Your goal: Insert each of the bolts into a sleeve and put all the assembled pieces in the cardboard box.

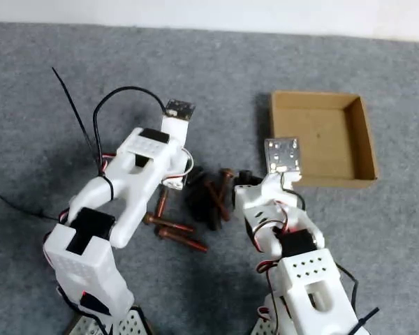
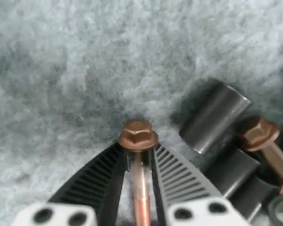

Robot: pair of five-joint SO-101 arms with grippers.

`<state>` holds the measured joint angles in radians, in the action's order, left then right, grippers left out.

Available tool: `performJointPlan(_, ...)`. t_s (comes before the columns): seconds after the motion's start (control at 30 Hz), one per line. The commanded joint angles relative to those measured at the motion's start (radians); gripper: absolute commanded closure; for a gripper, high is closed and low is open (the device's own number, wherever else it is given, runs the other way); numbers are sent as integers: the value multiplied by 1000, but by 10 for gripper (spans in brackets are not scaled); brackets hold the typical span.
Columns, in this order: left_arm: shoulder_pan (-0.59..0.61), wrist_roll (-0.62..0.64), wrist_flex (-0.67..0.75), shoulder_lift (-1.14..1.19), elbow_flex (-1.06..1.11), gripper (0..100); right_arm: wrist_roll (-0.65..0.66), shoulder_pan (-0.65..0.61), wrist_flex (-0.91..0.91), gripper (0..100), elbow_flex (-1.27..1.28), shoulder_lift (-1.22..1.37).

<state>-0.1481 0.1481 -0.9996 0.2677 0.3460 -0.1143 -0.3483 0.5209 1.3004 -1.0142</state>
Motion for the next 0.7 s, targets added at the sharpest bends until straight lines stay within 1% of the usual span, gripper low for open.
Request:
performJointPlan(0.0,35,-8,-11,-81,-4,996,11,8,-30,994,-7,-31)
performJointPlan(0.1,70,-9,-3,-199,73,996,11,7,-30,994,-7,-33)
performJointPlan(0.27,87,-9,123,-473,294,996,11,7,-31,994,-7,-35)
performJointPlan(0.5,90,-9,353,-970,648,996,11,7,-157,994,59,-36)
performJointPlan(0.6,87,-9,422,-1193,788,996,11,7,-177,994,64,-36)
performJointPlan(0.67,88,-9,442,-1343,854,996,11,7,-179,994,64,-36)
